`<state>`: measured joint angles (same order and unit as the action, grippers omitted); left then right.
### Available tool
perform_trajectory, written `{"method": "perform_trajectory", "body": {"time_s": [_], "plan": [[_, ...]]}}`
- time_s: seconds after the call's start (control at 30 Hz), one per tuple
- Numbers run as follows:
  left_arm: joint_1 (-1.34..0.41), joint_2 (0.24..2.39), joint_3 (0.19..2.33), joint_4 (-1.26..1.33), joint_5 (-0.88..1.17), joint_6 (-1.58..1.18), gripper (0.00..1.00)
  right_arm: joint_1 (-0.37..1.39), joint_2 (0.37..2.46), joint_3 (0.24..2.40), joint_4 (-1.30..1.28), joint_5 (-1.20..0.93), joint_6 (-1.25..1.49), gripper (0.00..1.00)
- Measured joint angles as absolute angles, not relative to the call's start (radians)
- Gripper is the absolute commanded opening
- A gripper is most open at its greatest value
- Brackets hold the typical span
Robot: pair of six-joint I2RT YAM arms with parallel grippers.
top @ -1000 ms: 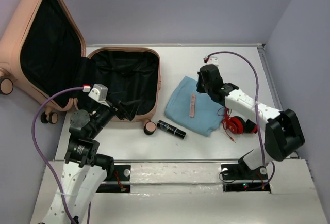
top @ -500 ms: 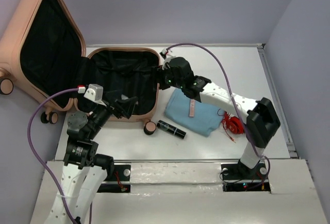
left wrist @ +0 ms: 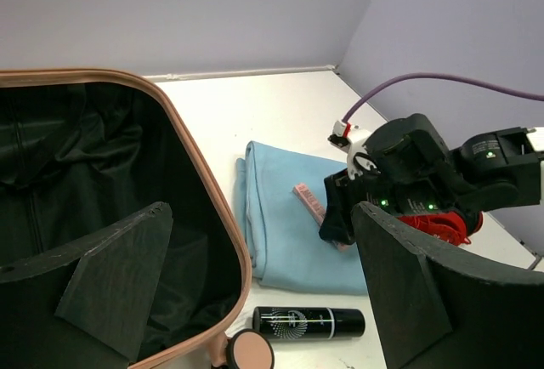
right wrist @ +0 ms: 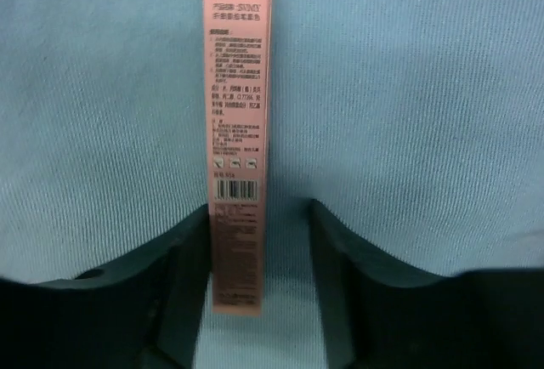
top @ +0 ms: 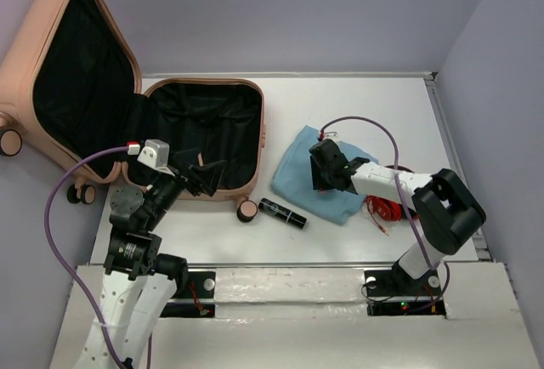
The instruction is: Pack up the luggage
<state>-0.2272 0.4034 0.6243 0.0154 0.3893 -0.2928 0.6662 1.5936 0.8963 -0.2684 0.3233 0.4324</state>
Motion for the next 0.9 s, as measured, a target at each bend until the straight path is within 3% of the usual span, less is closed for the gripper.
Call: {"method": "perform_trajectory", "body": {"time_s": [0.07, 0.27, 0.4, 0.43, 0.47, 0.5, 0.53, 0.63, 0.77, 0.83, 0.9], "plan": [[-0.227, 0.403, 0.624, 0.015, 0.389, -0.293, 0.99, 0.666, 1.632, 0.915, -0.262, 0.348, 0.443, 0.21], [-0.227, 0.403, 0.624, 0.016, 0.392, -0.293, 0.99, 0.667, 1.598, 0.932, -0.267, 0.366, 0.443, 0.18], [-0.227, 0.403, 0.624, 0.016, 0.392, -0.293, 0.99, 0.673, 1.512, 1.017, -0.286, 0.271, 0.418, 0.18], [-0.227, 0.403, 0.624, 0.016, 0.391, -0.293, 0.99, 0.677, 1.509, 1.066, -0.271, 0.229, 0.415, 0.21], [-0.227, 0.403, 0.624, 0.016, 0.391, -0.293, 0.99, 0.688, 1.516, 1.146, -0.250, 0.168, 0.415, 0.40], [-0.227, 0.404, 0.624, 0.016, 0.390, -0.293, 0.99, 0.693, 1.527, 1.200, -0.237, 0.124, 0.416, 0.51], [-0.226, 0.404, 0.624, 0.016, 0.390, -0.293, 0.99, 0.704, 1.553, 1.288, -0.195, 0.052, 0.417, 0.73], [-0.221, 0.404, 0.624, 0.015, 0.388, -0.293, 0.99, 0.729, 1.620, 1.430, -0.117, -0.089, 0.427, 0.92], [-0.220, 0.404, 0.624, 0.015, 0.387, -0.293, 0.99, 0.748, 1.640, 1.413, -0.087, -0.165, 0.398, 0.78], [-0.220, 0.404, 0.624, 0.015, 0.388, -0.293, 0.99, 0.748, 1.621, 1.323, -0.096, -0.171, 0.368, 0.64], [-0.221, 0.404, 0.624, 0.015, 0.388, -0.293, 0.99, 0.748, 1.589, 1.203, -0.112, -0.186, 0.336, 0.62]]}}
